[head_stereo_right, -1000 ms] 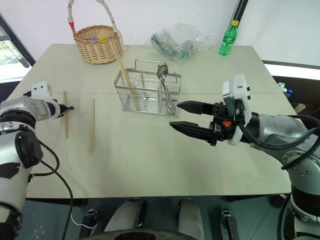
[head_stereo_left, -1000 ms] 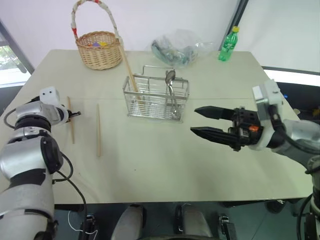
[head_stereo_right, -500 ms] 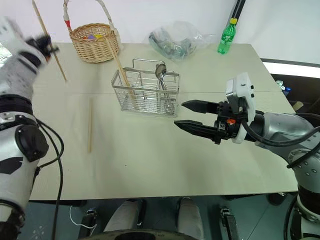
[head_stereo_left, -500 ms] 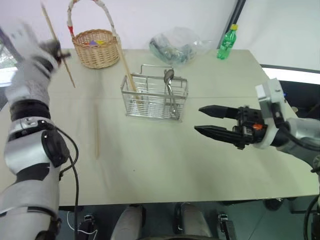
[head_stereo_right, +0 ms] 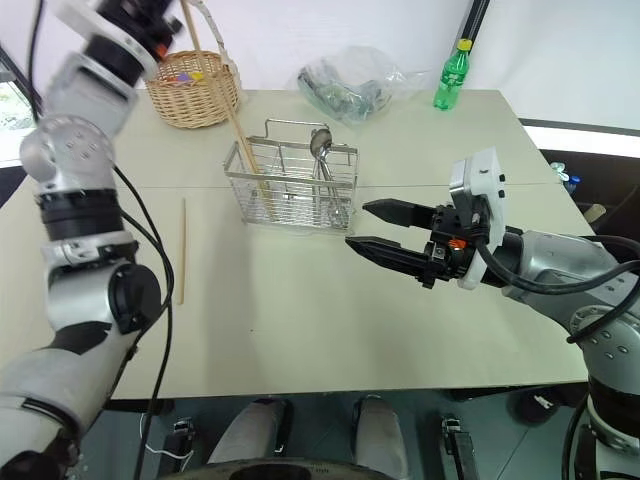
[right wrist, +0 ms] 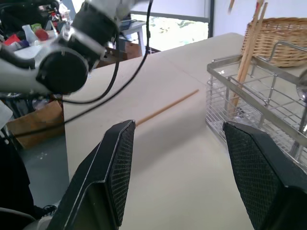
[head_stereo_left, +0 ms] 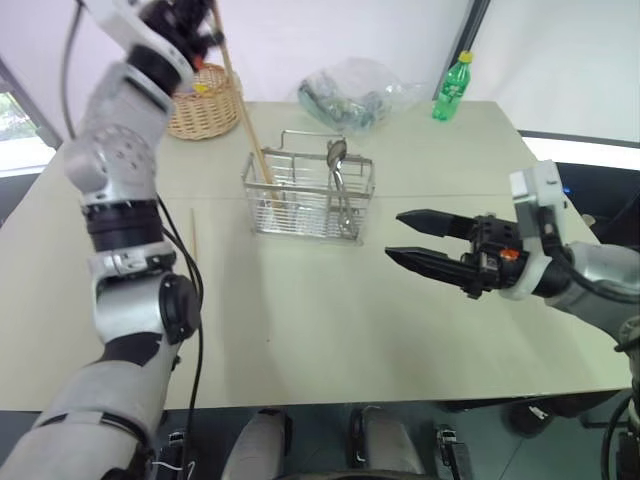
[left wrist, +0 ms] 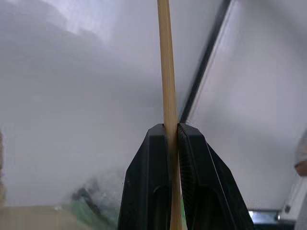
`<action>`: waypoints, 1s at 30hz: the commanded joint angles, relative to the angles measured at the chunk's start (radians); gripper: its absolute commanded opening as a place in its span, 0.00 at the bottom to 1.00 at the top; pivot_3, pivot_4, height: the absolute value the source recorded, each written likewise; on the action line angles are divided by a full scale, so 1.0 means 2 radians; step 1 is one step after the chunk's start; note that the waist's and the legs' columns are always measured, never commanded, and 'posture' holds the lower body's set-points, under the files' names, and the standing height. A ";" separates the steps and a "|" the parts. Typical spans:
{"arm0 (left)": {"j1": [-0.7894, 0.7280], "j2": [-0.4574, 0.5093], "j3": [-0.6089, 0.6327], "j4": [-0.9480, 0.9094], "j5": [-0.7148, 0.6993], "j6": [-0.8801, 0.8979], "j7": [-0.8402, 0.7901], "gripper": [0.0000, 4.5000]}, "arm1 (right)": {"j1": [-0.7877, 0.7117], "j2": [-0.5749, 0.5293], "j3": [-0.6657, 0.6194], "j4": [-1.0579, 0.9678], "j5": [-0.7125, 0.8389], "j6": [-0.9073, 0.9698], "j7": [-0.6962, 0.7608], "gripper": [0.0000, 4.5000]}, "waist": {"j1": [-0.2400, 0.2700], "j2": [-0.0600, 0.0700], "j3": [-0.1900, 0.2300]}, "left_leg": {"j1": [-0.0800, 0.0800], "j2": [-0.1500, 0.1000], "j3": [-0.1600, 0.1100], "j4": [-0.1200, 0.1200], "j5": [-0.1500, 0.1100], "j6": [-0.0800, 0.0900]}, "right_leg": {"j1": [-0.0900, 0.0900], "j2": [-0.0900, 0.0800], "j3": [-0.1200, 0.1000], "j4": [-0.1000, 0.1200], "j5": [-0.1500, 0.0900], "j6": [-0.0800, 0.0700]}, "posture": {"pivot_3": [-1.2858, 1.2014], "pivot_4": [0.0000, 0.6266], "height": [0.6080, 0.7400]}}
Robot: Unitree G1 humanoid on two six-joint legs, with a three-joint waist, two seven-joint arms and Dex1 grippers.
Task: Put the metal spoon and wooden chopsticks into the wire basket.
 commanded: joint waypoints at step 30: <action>0.100 -0.030 -0.041 -0.122 0.070 -0.065 0.049 0.92 | -0.018 -0.007 -0.012 0.009 0.016 -0.015 -0.033 0.67 | 0.001 0.000 0.000 | 0.000 0.000 -0.001 0.000 0.000 0.000 | 0.001 0.000 0.000 -0.001 0.000 0.000 | 0.52 0.24 0.50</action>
